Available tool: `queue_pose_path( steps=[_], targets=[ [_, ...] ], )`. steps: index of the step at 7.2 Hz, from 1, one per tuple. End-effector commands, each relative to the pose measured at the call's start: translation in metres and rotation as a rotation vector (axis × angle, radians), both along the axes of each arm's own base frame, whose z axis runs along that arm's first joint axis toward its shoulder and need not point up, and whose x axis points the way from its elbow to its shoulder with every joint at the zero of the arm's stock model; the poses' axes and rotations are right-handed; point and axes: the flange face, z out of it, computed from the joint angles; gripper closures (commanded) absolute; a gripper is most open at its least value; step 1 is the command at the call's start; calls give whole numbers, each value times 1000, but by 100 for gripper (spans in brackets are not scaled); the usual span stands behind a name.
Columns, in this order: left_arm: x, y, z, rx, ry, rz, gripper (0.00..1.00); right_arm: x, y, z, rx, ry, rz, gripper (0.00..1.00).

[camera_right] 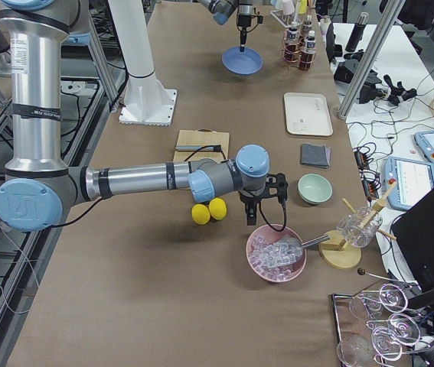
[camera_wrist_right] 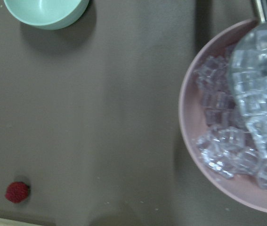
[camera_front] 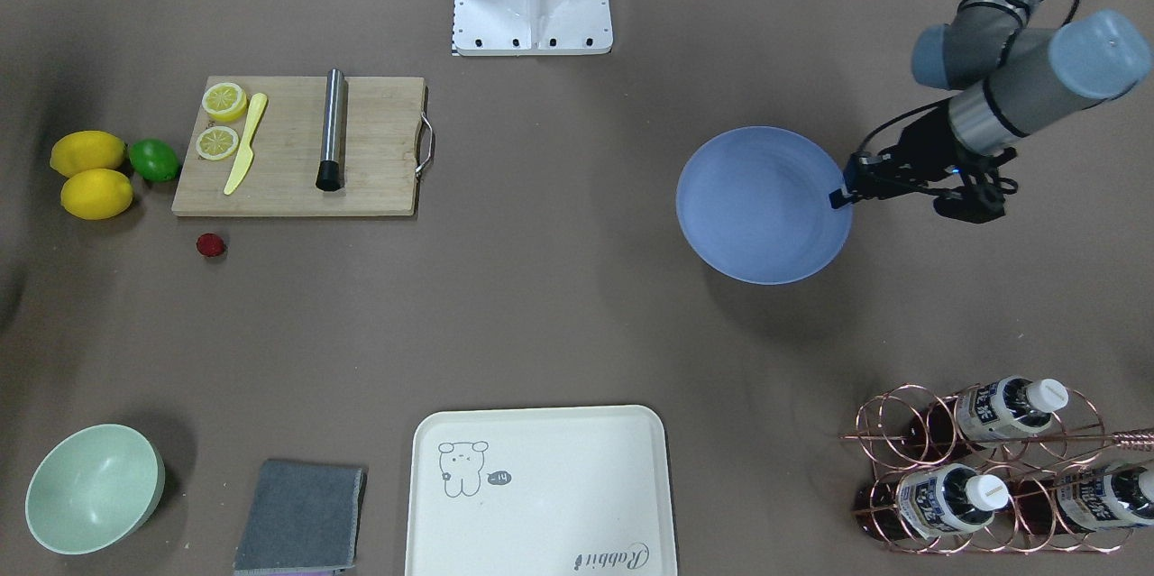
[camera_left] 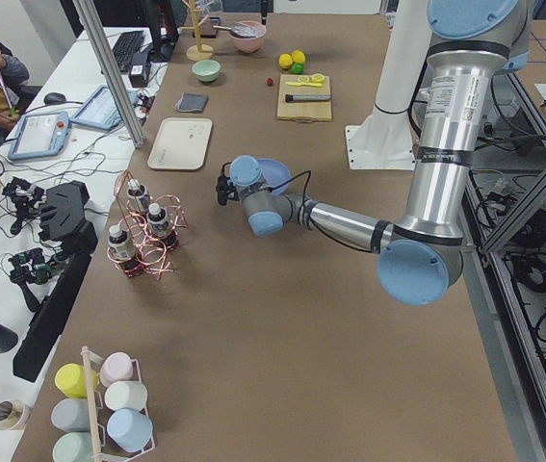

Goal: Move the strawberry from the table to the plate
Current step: 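Push the blue plate inward with the left gripper while the right gripper approaches the strawberry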

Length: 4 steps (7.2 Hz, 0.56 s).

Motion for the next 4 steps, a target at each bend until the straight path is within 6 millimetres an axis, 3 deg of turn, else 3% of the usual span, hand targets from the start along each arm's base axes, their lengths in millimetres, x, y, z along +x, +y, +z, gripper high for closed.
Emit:
queue_pose_path(
  steps=[1, 2, 3, 4],
  targets=[
    [101, 31, -76, -54, 44, -23, 100, -76, -10, -36, -45, -12, 11, 1],
    [139, 39, -112, -60, 35, -42, 100, -113, -4, -40, -43, -5, 4, 1],
    [181, 64, -136, -50, 22, -54, 100, -149, 6, -47, -66, 7, 12, 1],
    [200, 80, -139, -37, 12, -60, 100, -185, 17, -57, -80, -7, 22, 2]
  ],
)
